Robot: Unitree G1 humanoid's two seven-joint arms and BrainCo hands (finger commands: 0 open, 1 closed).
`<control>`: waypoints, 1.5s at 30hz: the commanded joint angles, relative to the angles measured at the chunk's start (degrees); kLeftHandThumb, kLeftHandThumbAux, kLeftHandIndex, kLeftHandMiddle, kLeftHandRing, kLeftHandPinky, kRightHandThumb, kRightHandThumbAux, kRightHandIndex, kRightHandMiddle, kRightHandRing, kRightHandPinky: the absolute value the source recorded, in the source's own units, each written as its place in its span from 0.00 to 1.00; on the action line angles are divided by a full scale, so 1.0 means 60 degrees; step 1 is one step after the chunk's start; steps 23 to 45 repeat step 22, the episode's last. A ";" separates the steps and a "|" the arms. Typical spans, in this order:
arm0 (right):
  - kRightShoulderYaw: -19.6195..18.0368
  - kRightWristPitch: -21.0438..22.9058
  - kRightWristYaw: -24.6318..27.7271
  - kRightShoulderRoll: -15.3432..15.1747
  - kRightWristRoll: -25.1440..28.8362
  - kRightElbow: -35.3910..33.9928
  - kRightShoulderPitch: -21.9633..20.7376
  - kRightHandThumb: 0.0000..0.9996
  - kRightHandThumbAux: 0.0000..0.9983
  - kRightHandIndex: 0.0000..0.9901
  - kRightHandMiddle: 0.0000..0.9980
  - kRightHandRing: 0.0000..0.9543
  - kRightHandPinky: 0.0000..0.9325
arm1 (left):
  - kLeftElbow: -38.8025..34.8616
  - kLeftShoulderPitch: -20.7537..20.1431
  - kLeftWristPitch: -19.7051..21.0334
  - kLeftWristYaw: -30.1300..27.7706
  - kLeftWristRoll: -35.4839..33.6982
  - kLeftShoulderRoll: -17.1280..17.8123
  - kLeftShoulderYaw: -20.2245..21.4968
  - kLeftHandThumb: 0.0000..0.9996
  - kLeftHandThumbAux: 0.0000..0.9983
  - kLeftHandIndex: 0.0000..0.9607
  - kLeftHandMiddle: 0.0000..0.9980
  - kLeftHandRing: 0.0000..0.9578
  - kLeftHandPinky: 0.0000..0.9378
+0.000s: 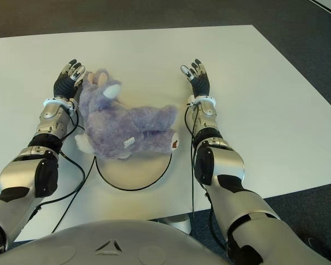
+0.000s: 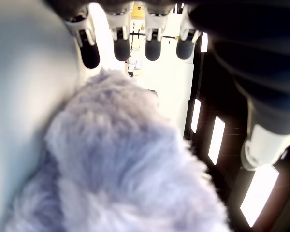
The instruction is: Put the doll into the plate.
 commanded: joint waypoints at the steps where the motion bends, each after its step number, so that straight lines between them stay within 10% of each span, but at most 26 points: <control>1: 0.0046 0.0544 -0.0086 0.0250 -0.0042 0.0469 0.0693 0.02 0.69 0.03 0.02 0.00 0.00 | 0.0346 0.0381 0.0384 -0.0005 -0.0002 -0.0202 0.0011 0.12 0.58 0.00 0.03 0.01 0.00; 45: 0.0144 0.0359 -0.0051 0.0270 -0.0148 0.0438 0.0728 0.01 0.66 0.01 0.02 0.00 0.00 | 0.0327 0.0389 0.0360 0.0115 0.0016 -0.0221 0.0024 0.12 0.58 0.00 0.04 0.02 0.00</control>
